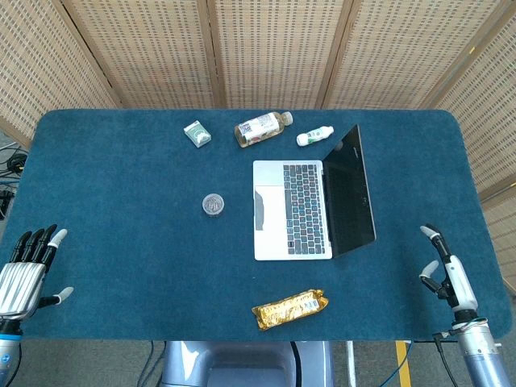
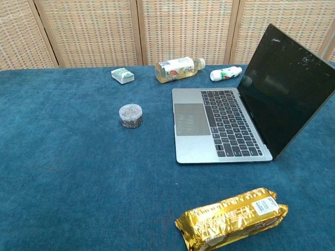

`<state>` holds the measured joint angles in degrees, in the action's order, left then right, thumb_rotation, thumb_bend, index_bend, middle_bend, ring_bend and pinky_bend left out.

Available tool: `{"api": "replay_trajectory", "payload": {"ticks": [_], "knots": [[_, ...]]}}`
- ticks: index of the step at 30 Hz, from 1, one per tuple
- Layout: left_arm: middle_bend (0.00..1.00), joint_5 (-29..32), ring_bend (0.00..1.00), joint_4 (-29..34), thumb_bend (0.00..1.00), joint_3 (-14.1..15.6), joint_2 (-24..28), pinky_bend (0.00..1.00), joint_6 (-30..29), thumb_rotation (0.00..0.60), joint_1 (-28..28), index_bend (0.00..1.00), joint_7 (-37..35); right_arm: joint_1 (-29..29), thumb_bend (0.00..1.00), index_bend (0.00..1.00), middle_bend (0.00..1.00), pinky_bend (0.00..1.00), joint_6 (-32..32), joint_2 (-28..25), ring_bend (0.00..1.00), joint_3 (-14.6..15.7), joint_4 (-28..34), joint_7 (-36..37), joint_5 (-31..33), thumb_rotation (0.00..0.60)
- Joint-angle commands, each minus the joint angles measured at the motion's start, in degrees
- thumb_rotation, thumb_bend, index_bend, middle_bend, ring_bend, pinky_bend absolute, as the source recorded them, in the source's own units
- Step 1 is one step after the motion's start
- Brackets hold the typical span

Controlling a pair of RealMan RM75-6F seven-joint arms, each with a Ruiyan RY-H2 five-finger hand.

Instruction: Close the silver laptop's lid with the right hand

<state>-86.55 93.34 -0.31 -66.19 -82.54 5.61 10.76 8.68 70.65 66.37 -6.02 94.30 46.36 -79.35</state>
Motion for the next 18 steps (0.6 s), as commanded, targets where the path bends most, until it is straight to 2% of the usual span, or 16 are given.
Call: {"api": "replay_trajectory", "payload": {"ticks": [1, 5, 18], "knots": [[0.00, -0.25, 0.00, 0.07, 0.00, 0.09, -0.04, 0.00, -0.27, 0.600, -0.08, 0.00, 0.10, -0.12, 1.00, 0.17, 0.13, 0.08, 0.20, 0.50, 0.03, -0.31, -0.11, 0.26, 0.50, 0.600], [0.00, -0.19, 0.00, 0.04, 0.00, 0.13, -0.14, 0.00, -0.18, 0.600, -0.04, 0.00, 0.28, -0.16, 1.00, 0.21, 0.19, 0.14, 0.34, 1.44, 0.12, -0.68, -0.91, -0.55, 1.32, 0.600], [0.00, 0.00, 0.00, -0.19, 0.00, -0.05, -0.34, 0.00, -0.41, 0.600, 0.00, 0.00, 0.44, 0.18, 1.00, 0.23, 0.21, 0.17, -0.65, 2.25, 0.15, -1.41, -2.03, -0.10, 1.99, 0.600]]}}
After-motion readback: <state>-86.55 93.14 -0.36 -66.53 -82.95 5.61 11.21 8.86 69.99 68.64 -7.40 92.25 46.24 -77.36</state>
